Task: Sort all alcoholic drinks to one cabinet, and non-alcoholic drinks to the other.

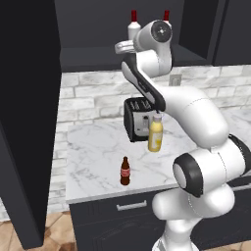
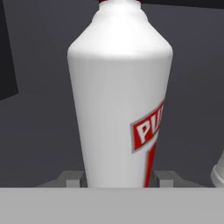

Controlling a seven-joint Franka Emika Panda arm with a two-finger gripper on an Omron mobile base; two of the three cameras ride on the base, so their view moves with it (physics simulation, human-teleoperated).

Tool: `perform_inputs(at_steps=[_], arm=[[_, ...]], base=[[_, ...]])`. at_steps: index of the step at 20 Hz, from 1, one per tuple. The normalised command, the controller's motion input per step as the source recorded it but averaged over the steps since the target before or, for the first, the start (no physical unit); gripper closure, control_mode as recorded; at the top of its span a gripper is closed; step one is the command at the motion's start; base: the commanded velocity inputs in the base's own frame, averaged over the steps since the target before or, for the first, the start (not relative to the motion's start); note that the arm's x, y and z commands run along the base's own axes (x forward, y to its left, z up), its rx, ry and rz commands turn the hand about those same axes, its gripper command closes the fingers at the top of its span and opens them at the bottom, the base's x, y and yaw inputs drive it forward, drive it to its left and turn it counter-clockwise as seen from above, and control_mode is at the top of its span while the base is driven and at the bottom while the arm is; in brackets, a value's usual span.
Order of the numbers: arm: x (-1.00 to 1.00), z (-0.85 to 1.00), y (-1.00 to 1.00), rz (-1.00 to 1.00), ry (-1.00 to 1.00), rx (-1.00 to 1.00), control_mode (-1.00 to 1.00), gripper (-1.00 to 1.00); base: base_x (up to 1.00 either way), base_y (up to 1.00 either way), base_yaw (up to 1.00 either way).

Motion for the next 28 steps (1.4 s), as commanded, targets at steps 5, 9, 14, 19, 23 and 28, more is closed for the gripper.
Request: perform_inputs(at_steps=[5,9,14,19,23,28], arm=[[0.20,-0.02,0.00,0.00,0.00,0.00,-1.00,1.00],[0.23,-0.04,0.00,0.00,0.00,0.00,-1.00,1.00],[0.20,-0.01,0.00,0.00,0.00,0.01,-1.00,1.00],[0.18,-0.01,0.00,0.00,0.00,0.01,-1.00,1.00],[0.17,-0.03,0.00,0.00,0.01,0.01,-1.00,1.00],[0.17,-0.11,0.00,0.00,0.00,0.00,-1.00,1.00]], base=[[0.00,0.00,0.00],[0.00,0.00,0.00],[0.00,0.00,0.00],[0.00,0.00,0.00],[0.00,0.00,0.00],[0.00,0.00,0.00]])
